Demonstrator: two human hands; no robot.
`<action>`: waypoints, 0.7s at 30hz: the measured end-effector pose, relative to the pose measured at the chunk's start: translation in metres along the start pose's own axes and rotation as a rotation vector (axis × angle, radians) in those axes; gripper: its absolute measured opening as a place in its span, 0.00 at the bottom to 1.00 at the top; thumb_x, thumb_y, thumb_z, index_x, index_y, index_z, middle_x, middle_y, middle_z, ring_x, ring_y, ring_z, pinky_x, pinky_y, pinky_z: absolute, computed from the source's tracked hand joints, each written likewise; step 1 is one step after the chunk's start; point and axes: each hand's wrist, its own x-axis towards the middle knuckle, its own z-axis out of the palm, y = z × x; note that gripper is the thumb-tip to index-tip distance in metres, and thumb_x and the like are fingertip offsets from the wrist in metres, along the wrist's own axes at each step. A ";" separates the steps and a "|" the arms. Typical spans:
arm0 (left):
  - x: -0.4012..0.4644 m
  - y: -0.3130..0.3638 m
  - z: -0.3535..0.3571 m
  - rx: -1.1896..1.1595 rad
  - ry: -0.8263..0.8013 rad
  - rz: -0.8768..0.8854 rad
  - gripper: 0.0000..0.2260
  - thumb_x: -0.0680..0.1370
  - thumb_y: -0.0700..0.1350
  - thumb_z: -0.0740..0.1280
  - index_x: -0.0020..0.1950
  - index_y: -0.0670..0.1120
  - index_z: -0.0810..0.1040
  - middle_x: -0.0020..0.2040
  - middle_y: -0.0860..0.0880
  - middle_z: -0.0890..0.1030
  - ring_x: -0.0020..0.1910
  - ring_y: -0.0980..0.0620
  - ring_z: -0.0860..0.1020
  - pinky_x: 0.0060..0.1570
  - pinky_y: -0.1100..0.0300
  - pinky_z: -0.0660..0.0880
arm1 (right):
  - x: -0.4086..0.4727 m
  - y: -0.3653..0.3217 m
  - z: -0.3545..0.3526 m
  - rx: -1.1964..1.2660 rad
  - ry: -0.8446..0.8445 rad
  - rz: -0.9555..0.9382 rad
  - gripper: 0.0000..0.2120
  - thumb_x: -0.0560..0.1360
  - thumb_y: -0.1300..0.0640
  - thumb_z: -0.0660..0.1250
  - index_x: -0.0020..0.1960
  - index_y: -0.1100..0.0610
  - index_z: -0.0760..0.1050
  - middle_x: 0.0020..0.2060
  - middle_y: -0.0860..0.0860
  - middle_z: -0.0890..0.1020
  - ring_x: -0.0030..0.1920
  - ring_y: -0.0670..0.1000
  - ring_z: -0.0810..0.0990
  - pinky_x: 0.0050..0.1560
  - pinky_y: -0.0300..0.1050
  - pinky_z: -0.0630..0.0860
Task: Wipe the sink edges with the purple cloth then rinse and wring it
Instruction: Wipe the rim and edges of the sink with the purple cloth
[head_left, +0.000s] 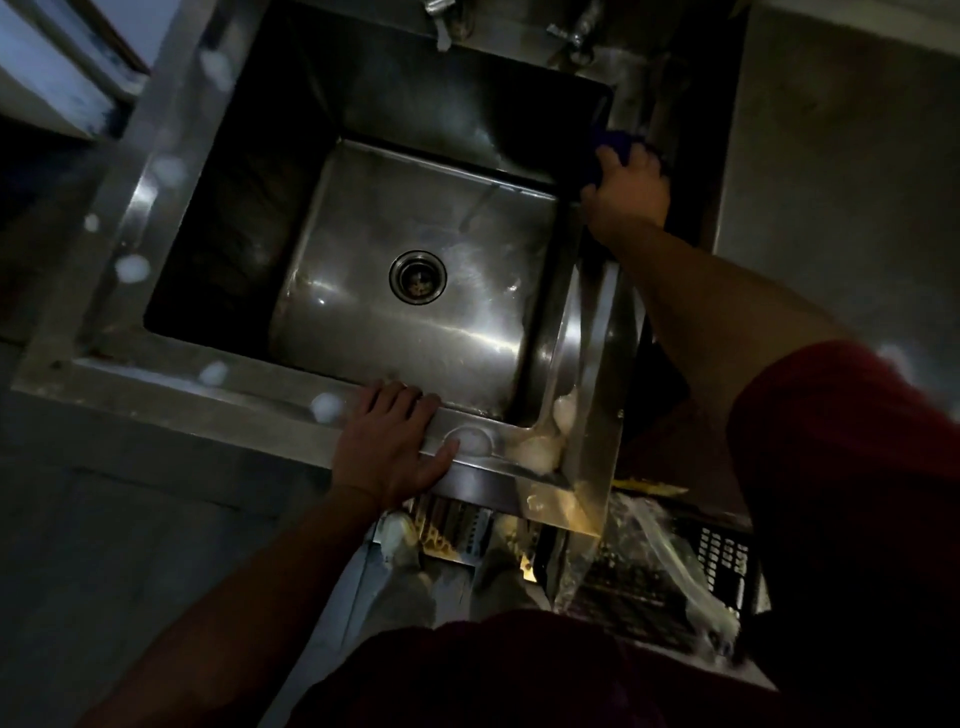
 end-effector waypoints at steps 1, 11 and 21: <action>0.000 0.001 -0.001 -0.008 0.004 0.004 0.26 0.77 0.64 0.59 0.61 0.44 0.78 0.56 0.42 0.80 0.56 0.41 0.76 0.64 0.46 0.67 | -0.011 -0.002 0.001 0.000 -0.006 0.007 0.27 0.79 0.48 0.60 0.77 0.50 0.63 0.76 0.61 0.63 0.73 0.64 0.63 0.69 0.59 0.64; -0.005 -0.002 -0.006 0.010 -0.084 0.042 0.34 0.78 0.69 0.50 0.67 0.43 0.74 0.61 0.41 0.78 0.61 0.40 0.74 0.69 0.42 0.64 | -0.143 -0.010 0.029 0.086 0.027 0.007 0.28 0.77 0.49 0.62 0.76 0.50 0.65 0.76 0.60 0.64 0.75 0.62 0.61 0.73 0.58 0.60; -0.006 -0.015 -0.002 0.088 -0.127 0.185 0.37 0.78 0.68 0.52 0.71 0.40 0.70 0.65 0.38 0.75 0.63 0.38 0.72 0.67 0.40 0.64 | -0.231 -0.014 0.034 0.060 0.038 -0.004 0.23 0.77 0.50 0.66 0.71 0.49 0.71 0.69 0.58 0.72 0.68 0.62 0.69 0.64 0.60 0.70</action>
